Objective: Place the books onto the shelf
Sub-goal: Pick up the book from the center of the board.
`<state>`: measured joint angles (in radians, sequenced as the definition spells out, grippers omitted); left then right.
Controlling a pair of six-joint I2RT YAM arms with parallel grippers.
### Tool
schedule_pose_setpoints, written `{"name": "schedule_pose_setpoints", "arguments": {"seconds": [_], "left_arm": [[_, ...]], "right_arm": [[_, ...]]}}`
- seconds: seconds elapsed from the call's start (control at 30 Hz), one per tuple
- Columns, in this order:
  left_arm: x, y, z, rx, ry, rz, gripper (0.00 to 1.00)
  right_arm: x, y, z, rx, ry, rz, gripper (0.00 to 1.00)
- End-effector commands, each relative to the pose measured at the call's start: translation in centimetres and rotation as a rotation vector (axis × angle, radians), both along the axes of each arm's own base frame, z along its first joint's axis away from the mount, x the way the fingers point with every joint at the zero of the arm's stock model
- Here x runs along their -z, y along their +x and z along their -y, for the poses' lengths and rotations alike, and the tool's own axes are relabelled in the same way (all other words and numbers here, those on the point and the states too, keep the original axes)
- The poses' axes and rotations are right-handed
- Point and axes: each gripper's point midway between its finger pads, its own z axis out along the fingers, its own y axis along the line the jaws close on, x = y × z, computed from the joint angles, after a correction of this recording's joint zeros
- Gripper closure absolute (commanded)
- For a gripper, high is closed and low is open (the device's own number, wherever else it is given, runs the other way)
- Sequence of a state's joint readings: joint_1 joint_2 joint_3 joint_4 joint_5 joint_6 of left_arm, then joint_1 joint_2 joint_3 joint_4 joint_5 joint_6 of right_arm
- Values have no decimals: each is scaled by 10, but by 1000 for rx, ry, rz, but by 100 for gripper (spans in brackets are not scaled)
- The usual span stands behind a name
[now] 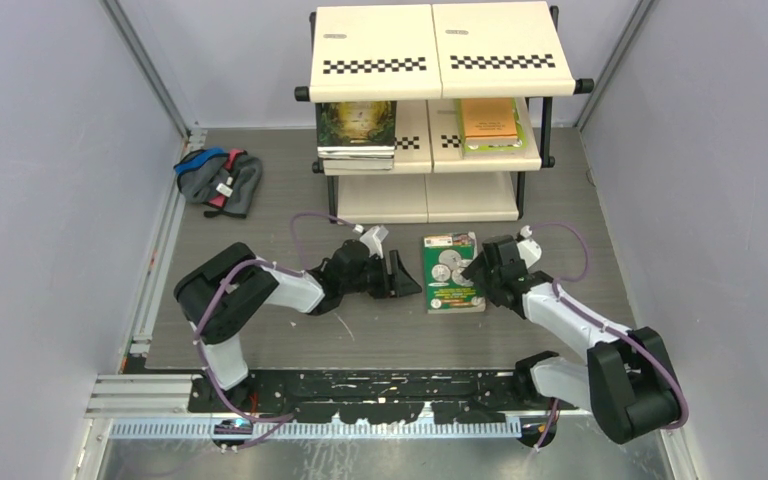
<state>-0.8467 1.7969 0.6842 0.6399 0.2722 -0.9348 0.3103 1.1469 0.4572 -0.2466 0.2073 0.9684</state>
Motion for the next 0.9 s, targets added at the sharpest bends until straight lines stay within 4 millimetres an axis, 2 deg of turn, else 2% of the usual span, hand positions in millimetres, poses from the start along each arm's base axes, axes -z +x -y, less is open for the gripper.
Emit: {"name": "schedule_pose_setpoints", "arguments": {"seconds": [0.0,0.13,0.37,0.77,0.87], "left_arm": [[-26,12,0,-24,-57,87,41],[-26,16,-1,-34,-53,98,40],[-25,25,5,-25,-39,112,40],[6,30,8,-11,53,78,41],[14,30,8,0,69,66,43]], "right_arm": [[5,-16,-29,-79,61,-23,33],[6,-21,-40,-109,61,-27,32],[5,-22,-43,-104,94,17,32],[21,-21,-54,-100,175,32,31],[19,-15,-60,-109,204,57,31]]}}
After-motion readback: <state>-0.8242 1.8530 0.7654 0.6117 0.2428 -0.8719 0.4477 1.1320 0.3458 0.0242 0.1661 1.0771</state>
